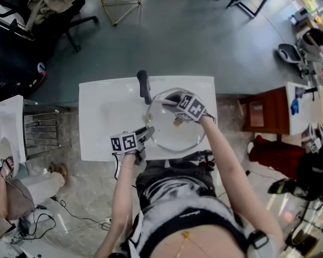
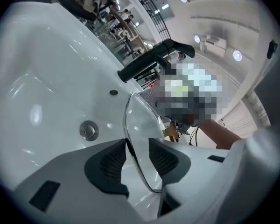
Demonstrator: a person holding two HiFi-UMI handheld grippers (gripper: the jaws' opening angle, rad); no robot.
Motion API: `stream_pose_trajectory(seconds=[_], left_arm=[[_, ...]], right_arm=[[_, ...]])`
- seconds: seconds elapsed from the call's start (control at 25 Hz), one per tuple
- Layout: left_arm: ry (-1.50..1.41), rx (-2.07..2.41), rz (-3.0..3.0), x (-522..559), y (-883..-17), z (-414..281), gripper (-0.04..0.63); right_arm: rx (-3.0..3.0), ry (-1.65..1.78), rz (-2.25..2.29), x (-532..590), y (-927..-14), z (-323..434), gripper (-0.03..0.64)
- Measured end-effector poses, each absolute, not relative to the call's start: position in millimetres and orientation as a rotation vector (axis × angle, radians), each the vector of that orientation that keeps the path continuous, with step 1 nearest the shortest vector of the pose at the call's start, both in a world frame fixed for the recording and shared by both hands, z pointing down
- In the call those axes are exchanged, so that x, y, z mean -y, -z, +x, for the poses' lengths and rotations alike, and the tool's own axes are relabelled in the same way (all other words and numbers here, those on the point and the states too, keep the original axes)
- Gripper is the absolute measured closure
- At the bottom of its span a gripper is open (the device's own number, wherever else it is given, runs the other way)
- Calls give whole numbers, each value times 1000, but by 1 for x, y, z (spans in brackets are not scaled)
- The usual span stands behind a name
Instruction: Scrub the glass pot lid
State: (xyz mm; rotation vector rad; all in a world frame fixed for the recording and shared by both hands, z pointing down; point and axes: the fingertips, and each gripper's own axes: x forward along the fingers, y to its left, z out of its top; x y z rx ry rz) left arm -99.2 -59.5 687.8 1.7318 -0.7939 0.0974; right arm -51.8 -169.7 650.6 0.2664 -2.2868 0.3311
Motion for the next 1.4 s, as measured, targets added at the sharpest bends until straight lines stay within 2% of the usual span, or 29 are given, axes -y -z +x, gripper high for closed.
stream_pose_trajectory(seconds=[1.4], left_arm=[[-101, 807, 1739, 60, -686, -98, 453]], right_arm=[[2103, -111, -35, 89, -654, -112, 526]])
